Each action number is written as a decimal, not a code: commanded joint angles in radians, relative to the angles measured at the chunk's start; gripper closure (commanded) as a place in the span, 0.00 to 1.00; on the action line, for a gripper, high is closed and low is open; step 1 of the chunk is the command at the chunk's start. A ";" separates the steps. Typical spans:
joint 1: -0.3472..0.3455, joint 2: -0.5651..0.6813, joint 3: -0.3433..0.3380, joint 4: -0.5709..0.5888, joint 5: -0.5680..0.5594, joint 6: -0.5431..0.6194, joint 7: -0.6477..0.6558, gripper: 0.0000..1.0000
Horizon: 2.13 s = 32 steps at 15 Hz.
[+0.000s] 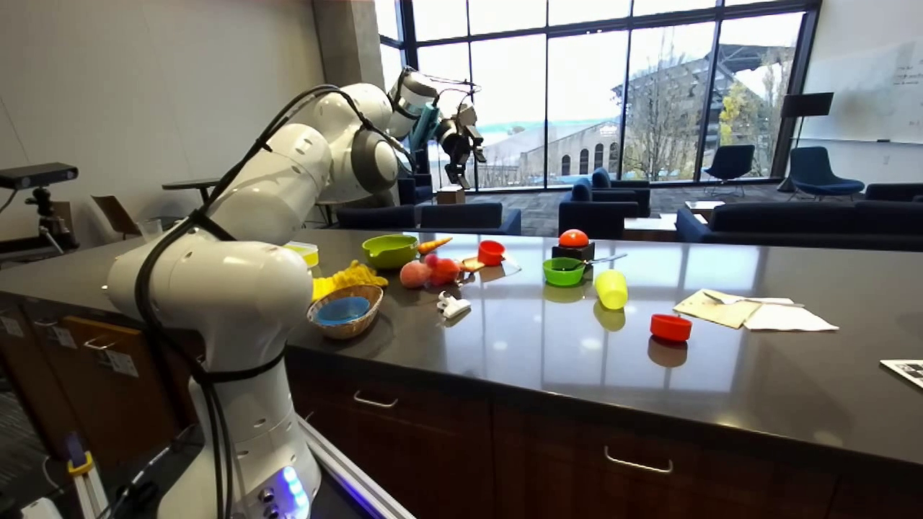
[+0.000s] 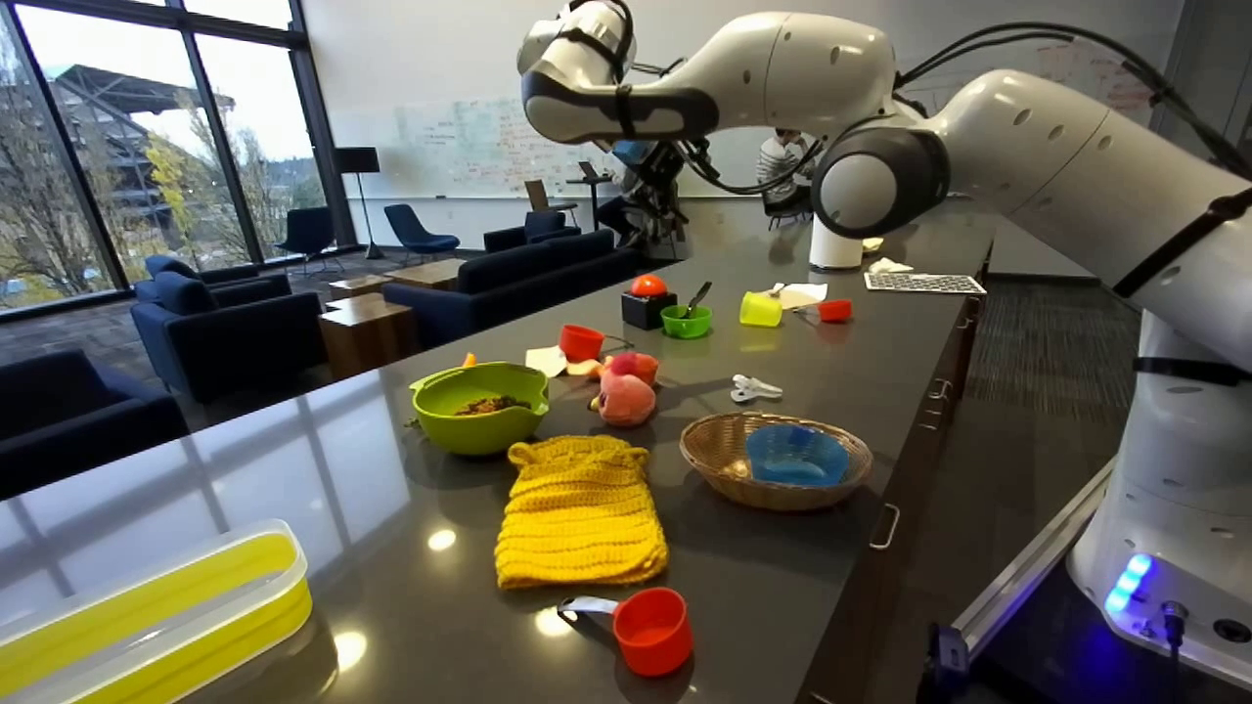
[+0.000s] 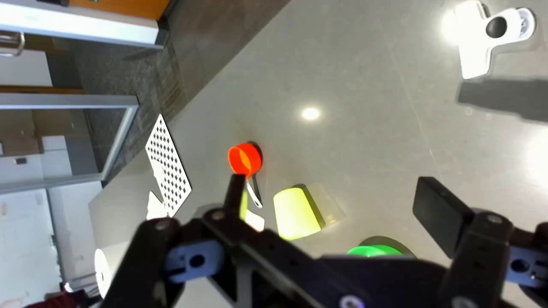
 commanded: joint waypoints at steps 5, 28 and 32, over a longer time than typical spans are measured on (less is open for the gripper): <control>-0.199 0.055 0.027 0.017 0.182 0.087 -0.341 0.00; -0.325 0.014 0.090 0.005 0.314 0.416 -0.725 0.00; -0.325 0.020 0.091 0.019 0.319 0.439 -0.746 0.00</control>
